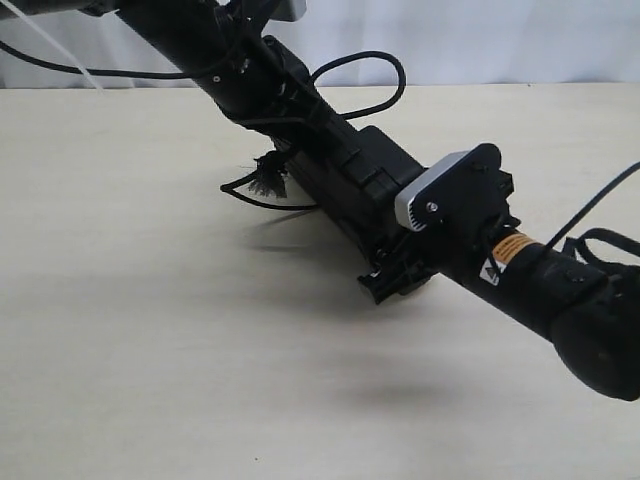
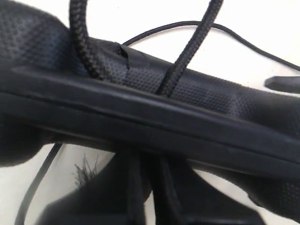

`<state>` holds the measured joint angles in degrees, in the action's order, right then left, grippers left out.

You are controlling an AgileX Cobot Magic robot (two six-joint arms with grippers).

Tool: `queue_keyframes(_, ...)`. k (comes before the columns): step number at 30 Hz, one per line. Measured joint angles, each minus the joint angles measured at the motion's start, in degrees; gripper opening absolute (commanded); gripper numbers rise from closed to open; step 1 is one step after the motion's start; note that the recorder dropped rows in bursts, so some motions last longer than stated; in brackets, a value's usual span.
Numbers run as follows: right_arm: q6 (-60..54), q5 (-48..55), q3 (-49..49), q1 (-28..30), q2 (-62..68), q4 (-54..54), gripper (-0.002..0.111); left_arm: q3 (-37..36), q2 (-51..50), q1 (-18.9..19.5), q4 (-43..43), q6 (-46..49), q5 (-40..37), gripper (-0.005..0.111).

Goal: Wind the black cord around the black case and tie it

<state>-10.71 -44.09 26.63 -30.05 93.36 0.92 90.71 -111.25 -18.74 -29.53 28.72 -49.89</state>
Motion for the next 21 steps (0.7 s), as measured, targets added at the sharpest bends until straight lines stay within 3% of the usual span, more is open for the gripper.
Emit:
queue_keyframes(9,7.14,17.07,0.0,0.0,-15.75,0.47,0.08,0.0,0.0,0.0,0.2,0.0,0.32,0.0)
queue_keyframes(15,14.52,22.84,1.3,0.12,-27.3,-0.4,0.069,0.0,0.0,0.0,0.52,0.0,0.32,0.0)
queue_keyframes(21,12.68,39.37,17.23,5.56,-26.17,-4.1,0.069,0.0,0.0,0.0,0.52,0.0,0.42,0.0)
